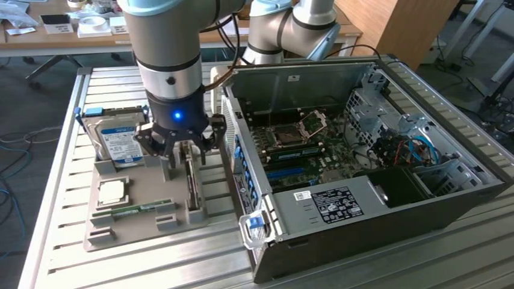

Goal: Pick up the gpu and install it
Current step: 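Pick up the gpu and move the gpu toward the slot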

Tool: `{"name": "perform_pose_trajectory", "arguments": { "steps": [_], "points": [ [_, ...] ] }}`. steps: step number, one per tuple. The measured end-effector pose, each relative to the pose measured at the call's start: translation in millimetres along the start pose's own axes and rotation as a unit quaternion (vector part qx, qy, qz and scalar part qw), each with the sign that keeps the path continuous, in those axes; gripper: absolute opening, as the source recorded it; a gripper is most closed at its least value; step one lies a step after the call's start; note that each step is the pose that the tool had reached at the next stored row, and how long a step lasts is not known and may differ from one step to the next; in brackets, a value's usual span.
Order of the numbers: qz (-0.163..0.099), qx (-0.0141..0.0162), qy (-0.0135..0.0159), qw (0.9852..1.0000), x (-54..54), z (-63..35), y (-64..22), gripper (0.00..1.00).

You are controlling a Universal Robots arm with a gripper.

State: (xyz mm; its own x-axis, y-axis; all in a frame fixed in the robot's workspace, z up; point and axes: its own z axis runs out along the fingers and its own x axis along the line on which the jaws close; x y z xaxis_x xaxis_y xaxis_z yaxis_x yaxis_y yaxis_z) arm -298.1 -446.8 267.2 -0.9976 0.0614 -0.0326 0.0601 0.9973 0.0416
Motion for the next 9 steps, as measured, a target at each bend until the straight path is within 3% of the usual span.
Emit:
{"name": "perform_pose_trajectory", "arguments": {
  "steps": [9],
  "points": [
    [0.0, 0.0, 0.0, 1.0, 0.5, 15.7, -0.7, 0.59]
  ]
}}
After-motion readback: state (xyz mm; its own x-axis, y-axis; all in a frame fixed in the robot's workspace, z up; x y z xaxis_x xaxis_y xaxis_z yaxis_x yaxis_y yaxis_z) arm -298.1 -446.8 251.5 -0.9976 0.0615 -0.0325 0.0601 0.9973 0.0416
